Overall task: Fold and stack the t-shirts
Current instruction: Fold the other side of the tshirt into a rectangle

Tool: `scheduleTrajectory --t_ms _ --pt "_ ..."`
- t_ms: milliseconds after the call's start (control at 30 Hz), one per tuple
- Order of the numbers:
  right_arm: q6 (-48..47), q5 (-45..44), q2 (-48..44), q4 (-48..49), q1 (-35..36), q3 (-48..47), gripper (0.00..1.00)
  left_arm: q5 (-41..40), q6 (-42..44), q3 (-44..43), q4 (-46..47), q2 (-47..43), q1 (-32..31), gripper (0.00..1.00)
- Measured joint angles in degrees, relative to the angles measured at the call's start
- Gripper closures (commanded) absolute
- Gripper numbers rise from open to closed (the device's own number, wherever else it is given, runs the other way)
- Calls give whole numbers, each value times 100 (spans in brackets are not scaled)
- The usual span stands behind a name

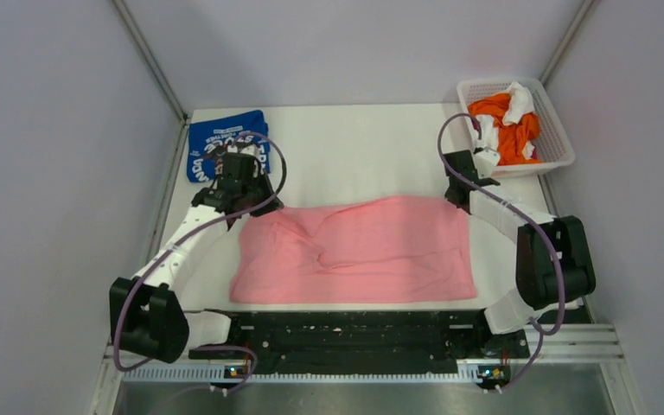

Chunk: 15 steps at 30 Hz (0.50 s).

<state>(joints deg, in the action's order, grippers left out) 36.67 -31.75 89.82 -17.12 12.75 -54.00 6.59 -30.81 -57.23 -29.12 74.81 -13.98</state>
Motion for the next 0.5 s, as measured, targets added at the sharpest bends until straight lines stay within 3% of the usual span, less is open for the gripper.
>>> scheduleTrajectory --t_ms 500 --pt "-208 149 -748 -9 26 11 100 -173 -398 459 -573 -1635 0 100"
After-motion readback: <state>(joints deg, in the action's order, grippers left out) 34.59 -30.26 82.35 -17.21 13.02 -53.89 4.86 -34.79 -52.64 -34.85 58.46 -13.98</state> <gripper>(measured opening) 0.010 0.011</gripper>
